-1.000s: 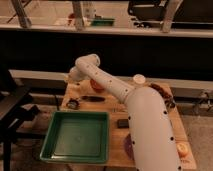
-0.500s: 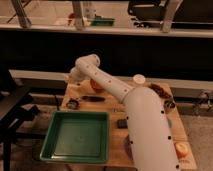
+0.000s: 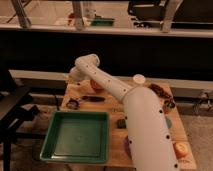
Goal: Place banana in table surface
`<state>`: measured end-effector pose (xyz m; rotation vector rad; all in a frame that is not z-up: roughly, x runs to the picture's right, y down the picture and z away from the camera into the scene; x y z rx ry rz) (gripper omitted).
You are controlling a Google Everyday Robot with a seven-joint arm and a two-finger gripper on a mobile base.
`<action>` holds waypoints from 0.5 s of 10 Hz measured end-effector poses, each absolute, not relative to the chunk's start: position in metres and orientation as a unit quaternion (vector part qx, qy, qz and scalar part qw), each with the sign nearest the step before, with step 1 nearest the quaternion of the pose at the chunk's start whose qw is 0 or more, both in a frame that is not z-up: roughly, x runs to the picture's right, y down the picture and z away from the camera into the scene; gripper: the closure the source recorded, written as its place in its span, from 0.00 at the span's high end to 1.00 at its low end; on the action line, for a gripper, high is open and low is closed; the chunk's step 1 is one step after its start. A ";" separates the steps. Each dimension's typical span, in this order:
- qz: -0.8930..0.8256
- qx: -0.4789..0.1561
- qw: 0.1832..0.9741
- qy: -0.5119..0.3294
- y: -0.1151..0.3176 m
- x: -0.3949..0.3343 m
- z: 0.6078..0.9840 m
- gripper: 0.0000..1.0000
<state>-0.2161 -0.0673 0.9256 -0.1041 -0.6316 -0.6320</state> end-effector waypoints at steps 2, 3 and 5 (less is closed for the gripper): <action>-0.304 -0.051 0.901 -0.305 -0.067 -0.216 0.926 0.80; -0.303 -0.053 0.901 -0.305 -0.066 -0.216 0.927 0.80; -0.302 -0.055 0.901 -0.305 -0.065 -0.219 0.929 0.80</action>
